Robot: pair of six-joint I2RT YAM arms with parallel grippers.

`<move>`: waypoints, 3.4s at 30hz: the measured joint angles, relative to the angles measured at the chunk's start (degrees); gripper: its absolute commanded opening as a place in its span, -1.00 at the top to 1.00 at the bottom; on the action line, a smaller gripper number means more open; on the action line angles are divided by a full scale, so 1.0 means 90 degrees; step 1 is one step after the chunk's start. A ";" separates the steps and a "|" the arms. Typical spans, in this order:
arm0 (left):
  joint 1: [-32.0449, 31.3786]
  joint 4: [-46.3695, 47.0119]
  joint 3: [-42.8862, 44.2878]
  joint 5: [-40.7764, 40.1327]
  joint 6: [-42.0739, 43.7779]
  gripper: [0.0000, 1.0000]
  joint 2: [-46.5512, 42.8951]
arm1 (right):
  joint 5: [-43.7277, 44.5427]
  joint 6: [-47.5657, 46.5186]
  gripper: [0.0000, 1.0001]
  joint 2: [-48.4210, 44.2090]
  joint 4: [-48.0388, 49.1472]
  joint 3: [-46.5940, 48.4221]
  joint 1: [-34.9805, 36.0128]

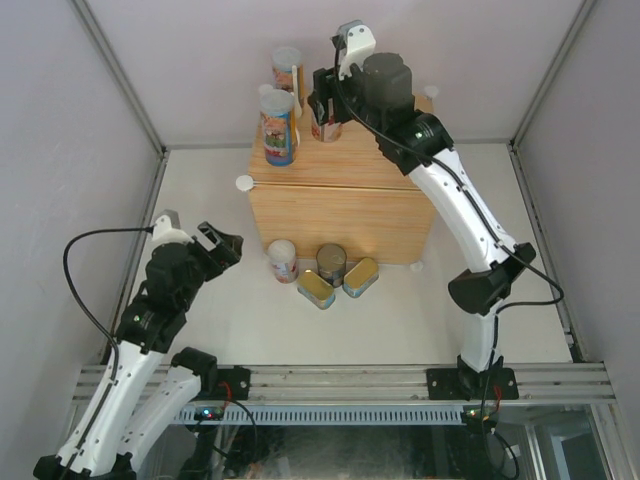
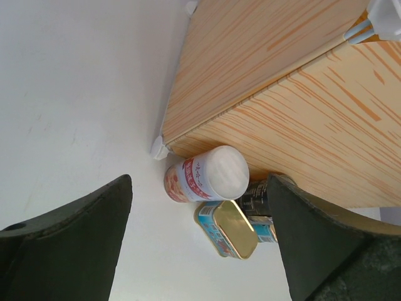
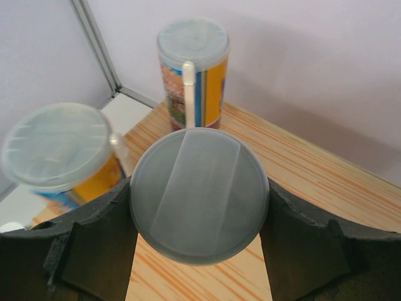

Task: Place and organize the canned foods onto the counter
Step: Place the canned food on the counter.

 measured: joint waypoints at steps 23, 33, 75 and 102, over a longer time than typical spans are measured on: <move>-0.0736 0.1299 -0.0323 0.0323 0.0952 -0.81 0.0850 | -0.0588 0.0124 1.00 0.0811 -0.0478 0.0544 -0.0731; -0.0877 0.1513 -0.0323 0.0313 0.1173 -0.83 0.1025 | -0.0736 0.0197 0.52 0.0979 -0.0262 0.0617 -0.0833; -0.1098 0.1571 -0.0814 -0.0245 0.1338 -0.89 0.0221 | -0.0165 0.0284 -0.91 0.0080 0.0512 -0.0415 -0.0610; -0.1365 0.1804 -0.1290 -0.0760 0.1163 -0.87 -0.0211 | 0.0554 0.0816 0.61 -0.1542 0.0505 -0.2334 -0.0165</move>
